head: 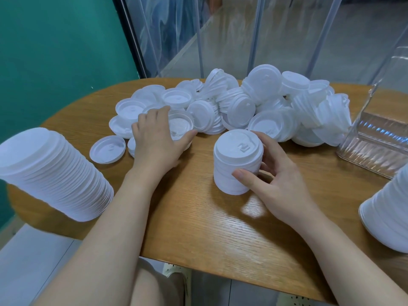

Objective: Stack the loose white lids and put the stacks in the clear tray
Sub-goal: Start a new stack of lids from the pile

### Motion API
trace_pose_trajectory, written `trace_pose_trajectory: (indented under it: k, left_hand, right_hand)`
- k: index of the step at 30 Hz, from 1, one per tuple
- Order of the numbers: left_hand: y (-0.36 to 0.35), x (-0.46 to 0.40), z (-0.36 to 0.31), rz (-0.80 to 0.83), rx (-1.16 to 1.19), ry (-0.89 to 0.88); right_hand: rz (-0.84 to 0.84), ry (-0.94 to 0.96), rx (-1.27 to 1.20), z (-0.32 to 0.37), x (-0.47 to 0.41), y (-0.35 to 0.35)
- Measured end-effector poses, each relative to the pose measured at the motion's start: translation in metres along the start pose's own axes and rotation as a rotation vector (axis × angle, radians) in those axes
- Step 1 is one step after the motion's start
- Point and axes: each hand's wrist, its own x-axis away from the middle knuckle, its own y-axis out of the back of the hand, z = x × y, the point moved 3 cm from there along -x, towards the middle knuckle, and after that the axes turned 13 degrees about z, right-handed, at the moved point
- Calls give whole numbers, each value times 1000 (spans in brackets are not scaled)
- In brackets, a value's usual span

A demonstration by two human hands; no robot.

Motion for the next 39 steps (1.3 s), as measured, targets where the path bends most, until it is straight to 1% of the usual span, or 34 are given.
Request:
trace_pose_trajectory:
  k: [3,9,13,16,18,21,25,28,32,35,39]
  left_hand:
    - [11,11,-4,-17,91,-20]
    - [20,33,-12,53,318,-118]
    - [26,47,-18,31,473,-194]
    - [27,57,-23,16,535,-245]
    - [27,59,-26,-4,604,-256]
    - [25,61,-30,-16,775,-249]
    - [23,66,-40,-26,911,-305]
    - [19,68,-47,7,963,-347]
    - [10,67,-57,133,1021,-368]
    - [6,68,-60,238,948,-362]
    - [4,68,-62,307,846,-351]
  right_hand:
    - [-1,-3,5,0,-1,0]
    - [-6,0,-2,2,0,1]
    - [-4,5,-4,3,0,0]
    - [1,5,-2,2,1,0]
    - [3,7,-1,2,1,1]
    - [4,12,8,3,0,1]
    - [11,14,18,4,-2,0]
    - [14,19,4,4,-2,1]
    - [11,27,-31,5,-2,1]
    - [7,27,-34,4,-3,2]
    - [7,40,-18,3,-2,2]
